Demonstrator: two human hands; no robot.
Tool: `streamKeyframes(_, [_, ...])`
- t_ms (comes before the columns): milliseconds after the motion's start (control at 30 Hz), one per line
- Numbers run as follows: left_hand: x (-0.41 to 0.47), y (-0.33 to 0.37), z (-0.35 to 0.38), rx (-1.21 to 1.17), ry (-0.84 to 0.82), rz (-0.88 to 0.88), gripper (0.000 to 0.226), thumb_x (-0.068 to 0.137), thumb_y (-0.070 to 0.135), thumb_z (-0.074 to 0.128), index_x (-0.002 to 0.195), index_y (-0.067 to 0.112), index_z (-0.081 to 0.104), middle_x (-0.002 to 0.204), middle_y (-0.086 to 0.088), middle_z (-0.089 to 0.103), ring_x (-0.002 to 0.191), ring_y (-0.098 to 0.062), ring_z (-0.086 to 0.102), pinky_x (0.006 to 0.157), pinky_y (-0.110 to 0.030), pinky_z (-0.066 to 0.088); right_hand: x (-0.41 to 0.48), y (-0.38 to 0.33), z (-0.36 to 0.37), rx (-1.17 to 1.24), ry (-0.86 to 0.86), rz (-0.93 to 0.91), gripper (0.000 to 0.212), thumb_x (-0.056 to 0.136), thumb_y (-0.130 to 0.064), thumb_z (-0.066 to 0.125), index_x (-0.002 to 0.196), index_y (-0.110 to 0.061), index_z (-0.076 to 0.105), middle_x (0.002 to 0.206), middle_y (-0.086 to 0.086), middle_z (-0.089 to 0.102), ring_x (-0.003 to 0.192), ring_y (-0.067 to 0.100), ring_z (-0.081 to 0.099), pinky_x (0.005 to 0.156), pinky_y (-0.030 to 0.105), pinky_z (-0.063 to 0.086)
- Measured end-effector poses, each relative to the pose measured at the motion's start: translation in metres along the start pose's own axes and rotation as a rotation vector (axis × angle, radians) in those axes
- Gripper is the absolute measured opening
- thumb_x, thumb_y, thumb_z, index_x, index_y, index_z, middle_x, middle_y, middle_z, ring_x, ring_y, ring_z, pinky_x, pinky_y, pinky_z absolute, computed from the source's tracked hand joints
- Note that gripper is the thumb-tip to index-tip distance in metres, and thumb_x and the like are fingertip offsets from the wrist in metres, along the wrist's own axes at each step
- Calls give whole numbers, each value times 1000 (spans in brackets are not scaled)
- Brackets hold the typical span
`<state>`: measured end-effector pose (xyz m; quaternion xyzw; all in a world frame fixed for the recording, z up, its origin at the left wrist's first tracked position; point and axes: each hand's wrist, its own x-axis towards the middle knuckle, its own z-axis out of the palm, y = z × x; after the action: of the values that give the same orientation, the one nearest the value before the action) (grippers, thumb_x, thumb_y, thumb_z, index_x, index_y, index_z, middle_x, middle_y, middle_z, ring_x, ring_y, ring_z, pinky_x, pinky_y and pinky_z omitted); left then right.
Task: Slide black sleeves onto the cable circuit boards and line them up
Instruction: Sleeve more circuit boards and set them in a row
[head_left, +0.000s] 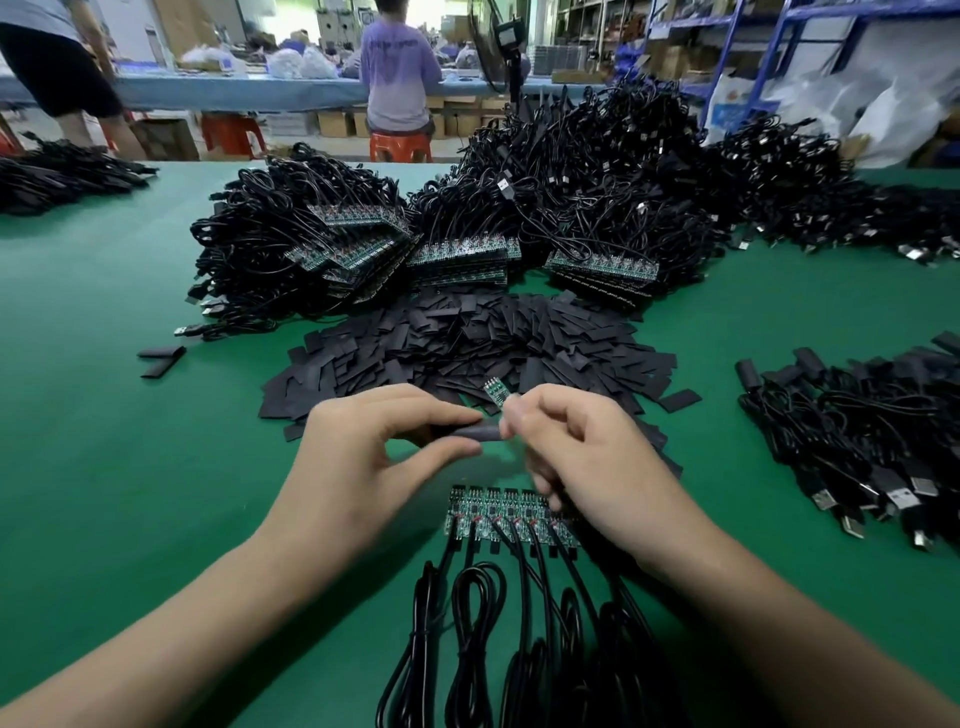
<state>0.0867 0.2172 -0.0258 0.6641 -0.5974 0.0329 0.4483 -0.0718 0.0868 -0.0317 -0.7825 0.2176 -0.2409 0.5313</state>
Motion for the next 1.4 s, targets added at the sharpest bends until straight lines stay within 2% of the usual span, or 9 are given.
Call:
streamKeyframes(100, [-2,-5,-6,-102,32,-116,19,77,31,80,96,28,82,88,17,77,84,-3,73,78,-17,56,1,0,-9,15,-39,9,36,102,-43,45,79,-23,63,57,-6,43,57,14,48,58,33,43])
streamKeyframes(200, [-4,-9,-8,-144,17,-190,18,76,33,80,94,30,82,89,19,77,84,-5,73,78,-20,57,-1,0,-12,-163,-88,-19,34,103,-45,47,79,-26,62,58,-4,44,56,16,45,61,37,39])
streamKeyframes(367, [-4,-9,-5,-185,-23,-221,18,76,32,80,93,30,82,89,16,77,84,-8,74,80,-25,58,-2,-1,-11,-314,-108,-35,33,103,-44,50,79,-26,63,53,-10,40,50,7,33,51,24,27])
streamKeyframes(600, [-6,-10,-2,-302,-51,-325,21,74,35,79,94,29,82,85,11,79,78,-9,74,78,-24,58,-1,-1,-15,-227,-147,-2,35,101,-48,49,78,-26,62,60,-1,43,57,19,40,60,37,33])
streamKeyframes(767, [-6,-13,-2,-346,-42,-354,24,74,34,77,95,23,82,81,5,79,76,-12,75,78,-24,58,0,1,-14,-229,-178,-10,36,93,-57,45,75,-29,61,58,-4,43,57,18,40,60,37,33])
streamKeyframes(900, [-6,-13,-3,-357,-44,-354,22,74,33,78,94,25,81,80,5,78,76,-10,75,76,-18,56,0,1,-14,-219,-187,-1,39,91,-61,45,74,-30,60,60,-1,43,58,19,39,60,38,33])
streamKeyframes(1033, [-6,-14,-4,-344,-46,-338,20,75,35,77,93,30,81,84,7,79,78,-10,75,78,-21,57,1,-1,-14,-124,-202,39,36,96,-52,49,73,-27,59,60,3,40,58,22,35,60,40,29])
streamKeyframes(1233, [-6,-15,-5,-215,-81,-296,15,78,26,83,92,30,82,83,13,77,78,-6,73,78,-23,57,-3,-5,-14,-325,-220,-2,35,102,-47,50,77,-24,60,58,-7,39,54,10,35,56,33,29])
streamKeyframes(1400, [-1,-16,-12,-62,-223,-32,17,82,26,80,99,22,82,91,12,75,87,-8,72,82,-28,56,-5,-11,-14,-473,-274,-10,35,102,-41,53,72,-23,60,57,-9,43,52,4,37,53,22,31])
